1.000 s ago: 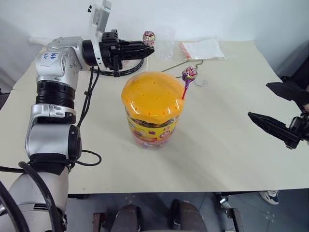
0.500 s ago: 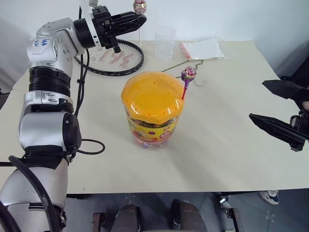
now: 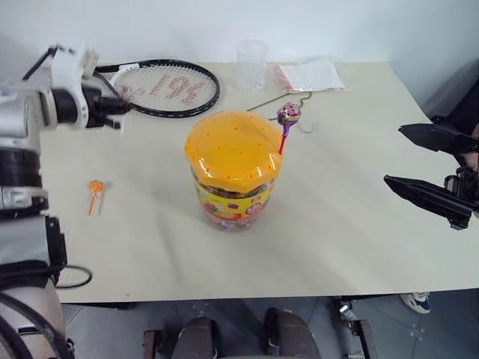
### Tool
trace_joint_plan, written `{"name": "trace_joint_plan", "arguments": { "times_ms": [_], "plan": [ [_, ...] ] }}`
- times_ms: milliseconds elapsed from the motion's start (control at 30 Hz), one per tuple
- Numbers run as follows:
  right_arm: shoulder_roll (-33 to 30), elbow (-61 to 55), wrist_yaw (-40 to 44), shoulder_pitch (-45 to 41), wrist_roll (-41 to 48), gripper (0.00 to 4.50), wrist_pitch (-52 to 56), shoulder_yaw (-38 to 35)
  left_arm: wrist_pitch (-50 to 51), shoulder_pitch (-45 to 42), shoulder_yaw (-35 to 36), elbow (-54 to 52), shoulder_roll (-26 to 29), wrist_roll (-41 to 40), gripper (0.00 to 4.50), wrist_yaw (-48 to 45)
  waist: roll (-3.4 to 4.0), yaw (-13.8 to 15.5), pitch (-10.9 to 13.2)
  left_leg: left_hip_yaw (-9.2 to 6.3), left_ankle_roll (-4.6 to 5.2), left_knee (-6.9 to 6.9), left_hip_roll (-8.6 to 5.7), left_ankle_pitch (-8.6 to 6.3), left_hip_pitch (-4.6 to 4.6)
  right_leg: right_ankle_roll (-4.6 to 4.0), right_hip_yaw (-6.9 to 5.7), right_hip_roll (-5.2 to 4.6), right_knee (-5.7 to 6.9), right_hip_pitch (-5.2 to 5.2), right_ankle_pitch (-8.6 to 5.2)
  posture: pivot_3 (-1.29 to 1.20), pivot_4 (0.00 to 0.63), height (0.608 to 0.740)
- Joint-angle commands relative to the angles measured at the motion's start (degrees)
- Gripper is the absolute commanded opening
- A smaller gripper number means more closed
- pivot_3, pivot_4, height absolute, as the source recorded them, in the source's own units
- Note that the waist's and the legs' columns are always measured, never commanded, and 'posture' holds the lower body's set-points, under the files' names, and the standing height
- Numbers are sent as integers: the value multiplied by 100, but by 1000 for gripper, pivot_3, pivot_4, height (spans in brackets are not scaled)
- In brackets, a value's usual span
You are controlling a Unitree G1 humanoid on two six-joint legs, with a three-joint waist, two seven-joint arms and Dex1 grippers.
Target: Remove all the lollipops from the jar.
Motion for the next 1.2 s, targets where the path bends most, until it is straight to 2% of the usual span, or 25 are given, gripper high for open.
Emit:
{"name": "trace_joint_plan", "arguments": {
  "times_ms": [33,267,433,633,833,867,933,1100,1133,1200],
  "plan": [
    [-142,88,181,-71,-23,4500,-10,14,872,457,160,-1132,236,-233,31,130,-1,41,0,0,0,2,0,0,0,0,1,0,1,0,0,0,150,740],
    [-151,249,351,-289,-167,4500,-29,258,1933,1488,19,-2167,347,-273,31,714,-10,35,5,-1,-1,2,0,0,4,-1,4,-1,5,1,0,0,150,740],
    [-122,331,411,-375,-281,4500,-29,338,2757,1610,-197,-2563,316,-466,31,1021,-15,44,8,1,-2,1,0,-1,6,-2,5,0,6,1,-1,0,150,740],
    [-101,375,429,-396,-357,4500,-24,366,2834,1881,-293,-2604,482,-872,31,1229,-15,41,8,0,-2,1,1,-1,6,-2,6,-1,6,1,-1,0,150,740],
    [-76,388,407,-426,-401,4500,-31,392,2834,1964,-732,-2552,887,-1215,31,1362,-15,38,8,1,-4,0,1,-2,6,-3,7,-1,5,0,-1,0,150,740],
    [-71,369,400,-413,-398,4500,-27,379,2834,1947,-788,-2509,952,-1243,545,1394,-15,38,8,1,-4,0,1,-2,6,-3,7,-1,5,0,-1,0,150,740],
    [-67,351,398,-388,-403,4500,-29,356,2834,1910,-828,-2455,1021,-1324,968,1443,-15,43,8,1,-4,0,1,-2,6,-3,8,-1,6,0,-1,0,150,740],
    [-82,355,386,-377,-420,4500,-40,304,2834,1653,-784,-2483,1056,-1479,2393,1548,-16,55,9,1,-4,1,0,-2,5,-3,7,-2,5,1,-1,0,150,740],
    [-85,358,388,-375,-434,4500,-51,301,2834,1580,-784,-2509,1074,-1549,2804,1530,-16,54,9,1,-4,1,0,-2,5,-3,6,-2,5,0,-1,0,150,740],
    [-87,358,384,-370,-444,4500,-56,284,2834,1425,-726,-2522,1071,-1700,3274,1512,-16,48,9,1,-4,1,0,-2,6,-3,7,-2,5,1,-1,0,150,740]
  ]
}}
